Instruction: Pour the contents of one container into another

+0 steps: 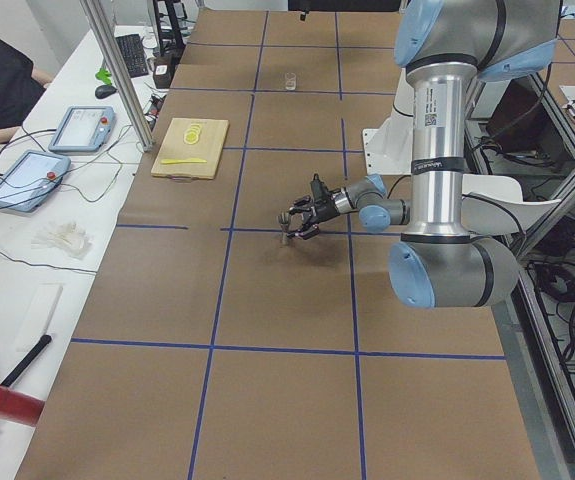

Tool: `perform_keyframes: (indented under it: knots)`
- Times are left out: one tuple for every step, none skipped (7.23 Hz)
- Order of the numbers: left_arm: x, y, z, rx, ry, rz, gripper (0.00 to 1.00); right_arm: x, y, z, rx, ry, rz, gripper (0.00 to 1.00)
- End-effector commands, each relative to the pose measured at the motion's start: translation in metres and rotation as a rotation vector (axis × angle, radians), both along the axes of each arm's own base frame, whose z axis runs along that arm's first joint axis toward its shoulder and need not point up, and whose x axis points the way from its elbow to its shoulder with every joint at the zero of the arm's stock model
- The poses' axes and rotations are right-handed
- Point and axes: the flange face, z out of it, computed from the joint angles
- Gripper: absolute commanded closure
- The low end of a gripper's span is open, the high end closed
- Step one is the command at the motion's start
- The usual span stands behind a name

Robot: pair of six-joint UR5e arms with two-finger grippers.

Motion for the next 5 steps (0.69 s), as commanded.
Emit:
perform_keyframes:
  knots:
    - [0.0002,-0.0037,0.0050,0.001,-0.009,-0.009,0.14,-0.0263,0.0067,-0.0034,-0.016,0.003,0.019,0.00]
    - [0.0007,-0.0038,0.0082,0.000,-0.017,-0.009,0.17,-0.0308,0.0086,-0.0042,-0.017,0.002,0.011,0.00]
    - [0.0016,-0.0039,0.0096,0.000,-0.018,-0.009,0.19,-0.0318,0.0089,-0.0056,-0.013,-0.004,0.014,0.00]
    - [0.0042,-0.0036,0.0074,0.000,-0.012,-0.008,0.24,-0.0327,0.0092,-0.0057,-0.013,-0.004,0.013,0.00]
    - [0.0058,-0.0038,0.0098,0.000,-0.017,-0.008,0.29,-0.0333,0.0094,-0.0057,-0.013,-0.004,0.011,0.00]
